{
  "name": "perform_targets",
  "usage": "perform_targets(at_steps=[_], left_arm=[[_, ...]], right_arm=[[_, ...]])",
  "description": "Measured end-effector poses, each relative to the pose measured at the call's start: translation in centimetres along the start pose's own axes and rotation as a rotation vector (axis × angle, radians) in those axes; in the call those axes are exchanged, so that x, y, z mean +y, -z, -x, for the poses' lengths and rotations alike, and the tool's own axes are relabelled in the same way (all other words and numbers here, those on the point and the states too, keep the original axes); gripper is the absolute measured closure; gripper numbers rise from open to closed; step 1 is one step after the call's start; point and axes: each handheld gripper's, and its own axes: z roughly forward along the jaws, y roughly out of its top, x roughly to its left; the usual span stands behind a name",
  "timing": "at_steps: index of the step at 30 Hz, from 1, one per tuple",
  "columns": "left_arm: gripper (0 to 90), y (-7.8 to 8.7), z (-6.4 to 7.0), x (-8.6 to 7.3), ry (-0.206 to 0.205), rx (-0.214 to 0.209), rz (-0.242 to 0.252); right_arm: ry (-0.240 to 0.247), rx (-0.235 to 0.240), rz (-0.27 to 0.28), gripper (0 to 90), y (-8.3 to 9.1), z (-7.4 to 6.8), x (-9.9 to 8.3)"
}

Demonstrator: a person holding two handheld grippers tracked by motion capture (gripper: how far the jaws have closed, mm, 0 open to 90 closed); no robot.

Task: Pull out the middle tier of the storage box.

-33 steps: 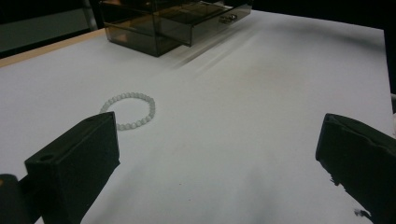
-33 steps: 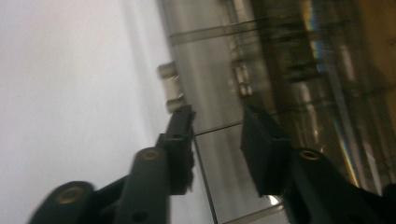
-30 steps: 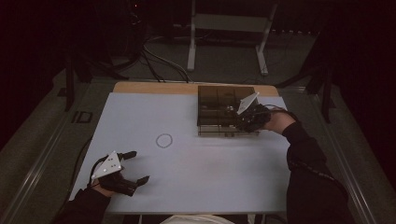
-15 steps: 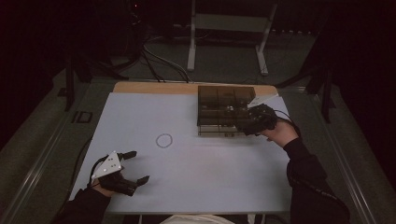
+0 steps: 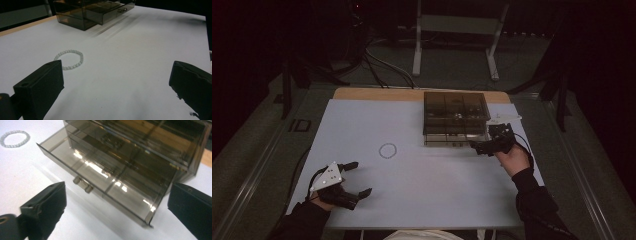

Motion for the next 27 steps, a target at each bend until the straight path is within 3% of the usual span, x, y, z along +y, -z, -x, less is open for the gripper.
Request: perform_targets(at_steps=[6,15,19,20,22,27], left_arm=[[1.0,0.0,0.0,0.0,0.001,0.001,0.001],[0.9,0.0,0.0,0.0,-0.002,0.002,-0.001],[1.0,0.0,0.0,0.0,-0.001,0.002,-0.003],[1.0,0.0,0.0,0.0,-0.002,0.004,-0.005],[1.0,0.0,0.0,0.0,-0.003,0.005,-0.004],[1.0,0.0,0.0,0.0,-0.003,0.004,-0.008]], right_arm=[[-0.050,-0.028,-0.001,0.0,0.0,-0.4,-2.3],[-0.127,-0.024,-0.012,0.0,-0.4,-1.5,-5.7],[-0.131,-0.036,-0.005,0.0,-0.4,-1.7,-6.4],[-0.142,-0.065,0.031,0.0,-0.1,-2.0,-7.3],[-0.149,-0.080,0.054,0.0,0.2,-2.2,-7.8],[-0.142,-0.103,0.070,0.0,0.3,-3.1,-8.6]])
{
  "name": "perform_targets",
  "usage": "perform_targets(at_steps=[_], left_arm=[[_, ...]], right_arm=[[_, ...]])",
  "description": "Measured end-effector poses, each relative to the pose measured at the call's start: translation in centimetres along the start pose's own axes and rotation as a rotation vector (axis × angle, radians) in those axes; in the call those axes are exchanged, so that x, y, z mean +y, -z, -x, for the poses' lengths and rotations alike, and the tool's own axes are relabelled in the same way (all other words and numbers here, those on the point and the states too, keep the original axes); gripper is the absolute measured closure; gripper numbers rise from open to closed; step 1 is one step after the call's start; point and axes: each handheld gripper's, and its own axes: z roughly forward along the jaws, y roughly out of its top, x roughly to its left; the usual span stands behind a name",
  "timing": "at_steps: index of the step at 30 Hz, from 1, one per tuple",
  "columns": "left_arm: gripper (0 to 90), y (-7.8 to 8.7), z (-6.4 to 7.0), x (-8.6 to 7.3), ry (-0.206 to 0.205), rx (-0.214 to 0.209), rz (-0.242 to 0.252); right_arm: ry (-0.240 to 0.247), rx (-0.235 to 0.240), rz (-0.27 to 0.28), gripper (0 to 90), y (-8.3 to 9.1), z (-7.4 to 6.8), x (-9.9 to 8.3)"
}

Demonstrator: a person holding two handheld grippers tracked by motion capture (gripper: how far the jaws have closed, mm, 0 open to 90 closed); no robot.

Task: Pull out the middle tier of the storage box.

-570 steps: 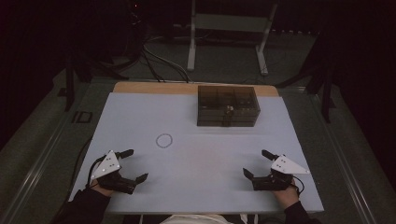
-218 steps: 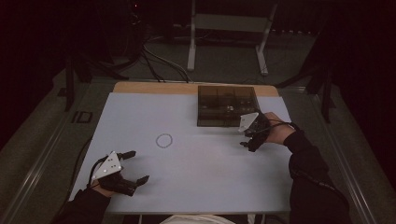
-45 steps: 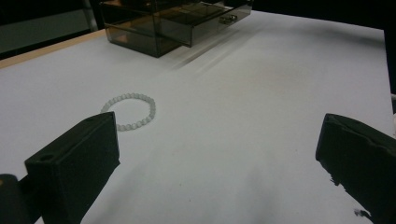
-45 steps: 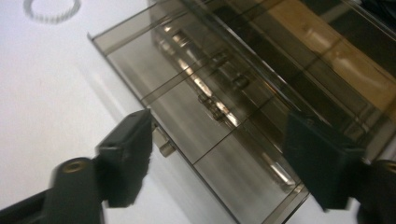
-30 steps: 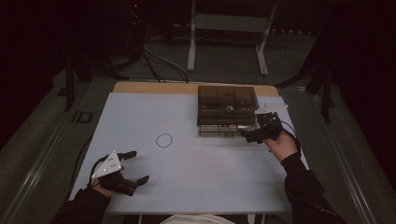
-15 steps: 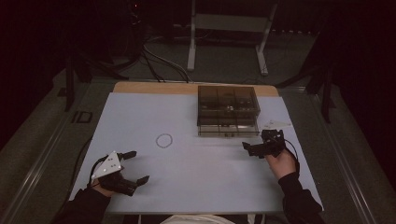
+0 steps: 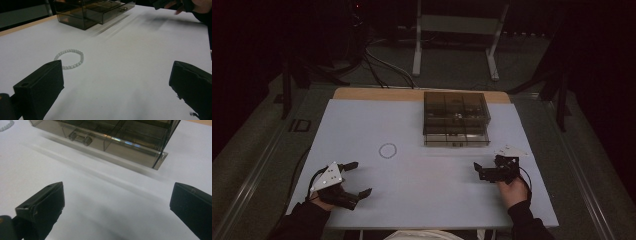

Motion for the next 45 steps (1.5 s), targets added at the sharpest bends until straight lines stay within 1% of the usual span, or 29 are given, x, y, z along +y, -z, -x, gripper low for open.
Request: perform_targets(at_steps=[2,3,5,7,9,10,11,12,13,15,18,21,26,33,35,37,41,45], left_arm=[[1.0,0.0,0.0,0.0,-0.001,0.000,0.000],[1.0,0.0,0.0,0.0,-0.002,-0.002,0.000],[1.0,0.0,0.1,0.0,-0.001,-0.001,0.001],[1.0,0.1,0.1,0.0,-0.002,-0.002,0.002],[1.0,0.1,0.1,0.0,-0.004,-0.003,0.000],[1.0,0.1,0.1,0.0,-0.003,-0.004,0.001],[1.0,0.0,0.1,0.0,-0.003,-0.004,0.001],[1.0,0.0,0.1,0.0,-0.002,-0.006,0.000],[1.0,0.0,0.1,0.0,-0.003,-0.006,-0.001],[1.0,-0.1,0.1,0.0,-0.002,-0.007,-0.004],[1.0,-0.2,0.1,0.0,-0.007,-0.001,-0.016],[1.0,-0.3,0.1,0.0,-0.006,-0.002,-0.017],[1.0,-0.3,0.1,0.0,-0.003,-0.001,-0.013],[1.0,-0.3,0.0,0.1,-0.002,-0.002,-0.007],[1.0,-0.3,0.0,0.1,0.006,-0.005,-0.002],[1.0,-0.3,-0.2,0.2,0.009,-0.008,0.008],[0.9,-0.3,-0.6,0.7,0.014,-0.006,0.011],[0.9,-0.5,-1.2,1.8,0.010,-0.019,0.019]], right_arm=[[-0.002,-0.021,0.019,0.0,0.0,-0.4,-0.4],[-0.001,-0.018,0.020,0.0,-0.1,-0.6,-0.5],[0.000,-0.032,0.019,0.0,-0.3,-0.8,-0.5],[0.003,-0.022,0.014,0.0,-0.7,-0.9,-0.5],[0.017,-0.028,0.001,0.0,-1.0,-0.9,-0.7],[0.018,-0.025,-0.006,0.0,-1.1,-0.9,-0.8],[0.023,-0.031,-0.015,0.0,-1.2,-0.8,-0.9],[0.022,-0.033,-0.013,0.0,-1.3,-0.7,-0.9],[0.013,-0.026,-0.010,0.0,-1.2,-0.6,-1.0],[0.005,-0.034,-0.008,0.0,-1.2,-0.4,-1.0],[-0.013,-0.035,0.012,0.0,-0.9,-0.1,-1.1],[-0.018,-0.035,0.023,0.0,-0.8,0.1,-1.1],[-0.006,-0.029,0.021,0.0,-0.9,-0.1,-1.1],[-0.010,-0.025,0.029,0.0,-0.7,-0.1,-1.0],[-0.010,-0.030,0.030,0.0,-0.7,-0.2,-1.0],[-0.008,-0.028,0.031,0.0,-0.7,-0.3,-1.0],[-0.001,-0.032,0.035,0.0,-0.6,-0.3,-1.0],[-0.003,-0.030,0.033,0.0,-0.6,-0.3,-1.0]])
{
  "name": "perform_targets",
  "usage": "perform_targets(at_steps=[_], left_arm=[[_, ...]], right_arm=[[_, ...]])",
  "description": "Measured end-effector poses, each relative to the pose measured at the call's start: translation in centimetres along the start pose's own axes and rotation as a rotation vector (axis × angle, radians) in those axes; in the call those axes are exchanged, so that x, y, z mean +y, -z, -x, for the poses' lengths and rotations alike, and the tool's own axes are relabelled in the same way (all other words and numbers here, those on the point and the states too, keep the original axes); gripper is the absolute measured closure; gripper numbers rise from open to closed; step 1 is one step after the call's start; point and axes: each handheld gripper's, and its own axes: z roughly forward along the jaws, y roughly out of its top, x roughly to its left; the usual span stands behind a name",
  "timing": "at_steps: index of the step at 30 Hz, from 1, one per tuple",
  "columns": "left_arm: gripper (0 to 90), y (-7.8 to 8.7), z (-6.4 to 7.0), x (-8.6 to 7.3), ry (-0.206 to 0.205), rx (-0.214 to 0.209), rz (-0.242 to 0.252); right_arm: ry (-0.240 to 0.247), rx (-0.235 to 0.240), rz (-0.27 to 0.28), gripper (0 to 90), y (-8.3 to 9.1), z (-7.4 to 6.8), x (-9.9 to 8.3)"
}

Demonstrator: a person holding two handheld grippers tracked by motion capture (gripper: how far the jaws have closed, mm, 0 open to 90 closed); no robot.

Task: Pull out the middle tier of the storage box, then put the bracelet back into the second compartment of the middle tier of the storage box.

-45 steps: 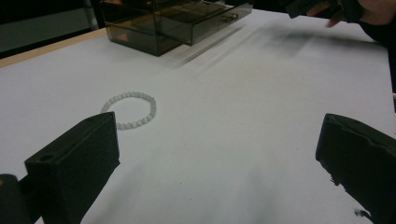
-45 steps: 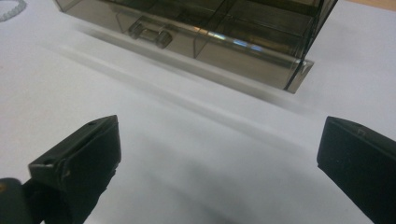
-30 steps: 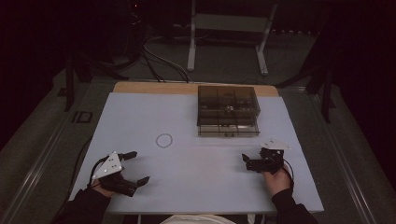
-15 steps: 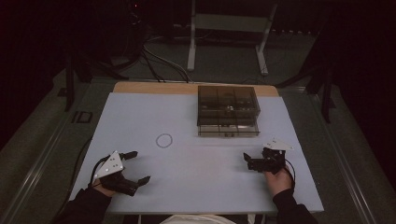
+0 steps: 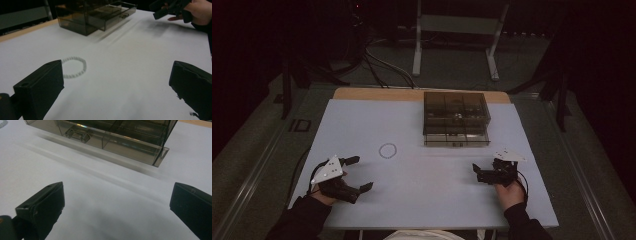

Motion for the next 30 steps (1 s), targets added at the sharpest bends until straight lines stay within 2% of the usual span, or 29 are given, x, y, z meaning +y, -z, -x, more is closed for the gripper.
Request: perform_targets(at_steps=[7,10,13,16,19,23,27,30], left_arm=[[1.0,-0.8,-1.1,2.7,-0.025,-0.032,-0.003],[0.9,-1.2,-1.6,3.5,-0.024,-0.035,-0.013],[0.9,-1.8,-2.2,4.2,-0.011,-0.065,-0.039],[1.0,-2.3,-2.6,4.8,-0.021,-0.062,-0.055],[1.0,-3.0,-3.3,5.4,0.005,-0.057,-0.056],[0.9,-3.9,-4.0,6.0,0.012,-0.040,-0.062],[0.9,-5.0,-4.8,6.5,0.019,-0.010,-0.058],[1.0,-5.9,-5.2,6.8,0.015,0.031,-0.076]], right_arm=[[0.002,0.006,0.006,0.0,0.1,-0.2,0.1],[0.000,0.009,0.007,0.0,0.1,-0.2,0.1],[-0.002,0.015,0.006,0.0,0.0,-0.1,0.1],[-0.002,0.020,0.007,0.0,0.0,-0.1,0.1],[0.000,0.025,0.005,0.0,0.0,-0.1,0.1],[0.001,0.025,0.011,0.0,0.1,-0.1,0.1],[-0.001,0.029,0.011,0.0,0.1,-0.1,0.0],[-0.008,0.031,0.014,0.0,0.1,0.0,0.0]])
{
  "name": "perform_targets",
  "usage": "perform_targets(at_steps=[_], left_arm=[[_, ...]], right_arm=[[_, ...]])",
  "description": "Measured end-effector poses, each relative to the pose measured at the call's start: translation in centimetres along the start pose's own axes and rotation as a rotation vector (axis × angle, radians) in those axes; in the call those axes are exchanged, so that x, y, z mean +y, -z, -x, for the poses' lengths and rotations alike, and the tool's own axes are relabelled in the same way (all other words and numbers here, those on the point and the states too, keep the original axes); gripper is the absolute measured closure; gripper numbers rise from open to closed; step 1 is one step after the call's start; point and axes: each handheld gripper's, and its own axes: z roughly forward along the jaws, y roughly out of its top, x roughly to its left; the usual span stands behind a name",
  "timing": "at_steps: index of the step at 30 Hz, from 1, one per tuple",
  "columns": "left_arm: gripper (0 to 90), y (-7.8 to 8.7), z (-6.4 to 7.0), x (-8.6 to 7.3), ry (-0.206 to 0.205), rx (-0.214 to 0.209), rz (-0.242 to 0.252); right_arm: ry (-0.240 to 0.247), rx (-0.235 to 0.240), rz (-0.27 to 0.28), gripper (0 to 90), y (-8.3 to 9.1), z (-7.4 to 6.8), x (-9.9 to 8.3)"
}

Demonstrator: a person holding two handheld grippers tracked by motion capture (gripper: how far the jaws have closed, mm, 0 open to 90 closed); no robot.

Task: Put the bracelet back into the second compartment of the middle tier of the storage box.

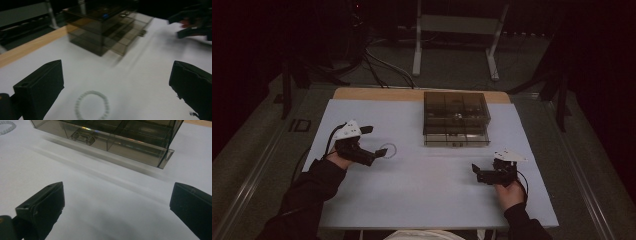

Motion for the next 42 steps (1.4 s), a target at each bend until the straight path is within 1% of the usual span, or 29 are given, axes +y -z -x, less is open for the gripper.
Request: perform_targets(at_steps=[1,3,6,7,9,11,13,15,16,17,18,19,20,21,22,23,24,27,28,29,30,32,33,34,37,38,39,41,42], left_arm=[[1.0,-0.2,-0.1,0.0,-0.001,0.009,-0.005],[1.0,-0.9,-0.3,0.0,-0.006,0.053,-0.018],[1.0,-2.0,-0.6,-0.2,0.011,0.118,-0.044],[1.0,-2.2,-0.7,-0.2,0.008,0.131,-0.049],[1.0,-3.1,-0.8,-0.5,0.026,0.157,-0.093],[1.0,-3.7,-0.9,-0.8,0.022,0.165,-0.119],[1.0,-4.3,-1.1,-1.2,0.035,0.166,-0.150],[1.0,-4.6,-1.3,-1.6,0.048,0.157,-0.166],[1.0,-4.8,-1.4,-1.8,0.062,0.165,-0.180],[1.0,-4.8,-1.4,-1.8,0.062,0.165,-0.180],[1.0,-5.0,-1.7,-2.1,0.098,0.166,-0.201],[1.0,-5.2,-1.8,-2.2,0.108,0.177,-0.225],[1.0,-5.4,-1.9,-2.3,0.110,0.190,-0.251],[1.0,-5.5,-2.1,-2.5,0.111,0.179,-0.264],[1.0,-5.6,-2.1,-2.6,0.108,0.180,-0.282],[1.8,-5.6,-2.1,-2.8,0.097,0.186,-0.288],[7.1,-5.7,-2.1,-2.9,0.094,0.191,-0.291],[8.1,-5.8,-2.3,-3.1,0.095,0.189,-0.307],[11.5,-5.9,-2.3,-3.3,0.083,0.195,-0.322],[15.3,-5.9,-2.3,-3.3,0.083,0.195,-0.322],[15.3,-6.0,-2.4,-3.5,0.081,0.214,-0.333],[17.1,-6.0,-2.4,-3.6,0.082,0.213,-0.338],[17.1,-6.1,-2.5,-3.7,0.077,0.222,-0.350],[18.0,-6.1,-2.5,-3.7,0.074,0.215,-0.350],[32.7,-6.2,-2.7,-3.8,0.084,0.191,-0.350],[35.0,-6.2,-2.7,-3.9,0.080,0.191,-0.353],[35.6,-6.3,-2.7,-3.9,0.072,0.209,-0.361],[45.4,-6.3,-2.8,-4.0,0.074,0.206,-0.359],[46.6,-6.3,-2.9,-4.1,0.074,0.210,-0.359]], right_arm=[[0.001,0.000,0.000,0.0,0.0,0.0,0.0],[0.002,0.003,0.000,0.0,0.0,0.0,0.0],[0.006,0.006,-0.004,0.0,0.0,0.0,-0.1],[0.007,0.007,-0.006,0.0,0.0,0.0,-0.1],[0.006,0.007,-0.004,0.0,0.0,0.0,-0.1],[0.007,0.008,-0.004,0.0,0.0,-0.1,0.0],[0.008,0.011,-0.006,0.0,0.0,-0.1,0.0],[0.010,0.020,-0.010,0.0,-0.1,-0.1,0.0],[0.011,0.024,-0.011,0.0,-0.1,-0.1,0.0],[0.011,0.024,-0.011,0.0,-0.1,-0.1,0.0],[0.015,0.028,-0.014,0.0,-0.2,-0.2,-0.1],[0.014,0.030,-0.013,0.0,-0.2,-0.2,-0.1],[0.014,0.030,-0.013,0.0,-0.2,-0.2,-0.1],[0.014,0.030,-0.013,0.0,-0.2,-0.2,0.0],[0.014,0.033,-0.013,0.0,-0.2,-0.2,0.0],[0.014,0.033,-0.013,0.0,-0.2,-0.2,0.0],[0.014,0.033,-0.013,0.0,-0.2,-0.3,0.0],[0.014,0.035,-0.015,0.0,-0.2,-0.3,0.0],[0.013,0.038,-0.015,0.0,-0.2,-0.3,0.0],[0.013,0.038,-0.015,0.0,-0.2,-0.3,0.0],[0.013,0.037,-0.016,0.0,-0.2,-0.3,0.0],[0.014,0.038,-0.015,0.0,-0.2,-0.3,0.0],[0.013,0.039,-0.015,0.0,-0.2,-0.3,0.0],[0.014,0.038,-0.017,0.0,-0.2,-0.3,-0.1],[0.015,0.040,-0.019,0.0,-0.3,-0.3,-0.1],[0.015,0.041,-0.019,0.0,-0.3,-0.3,-0.1],[0.015,0.042,-0.020,0.0,-0.3,-0.3,-0.1],[0.013,0.044,-0.022,0.0,-0.3,-0.3,-0.1],[0.009,0.043,-0.023,0.0,-0.3,-0.3,-0.1]])
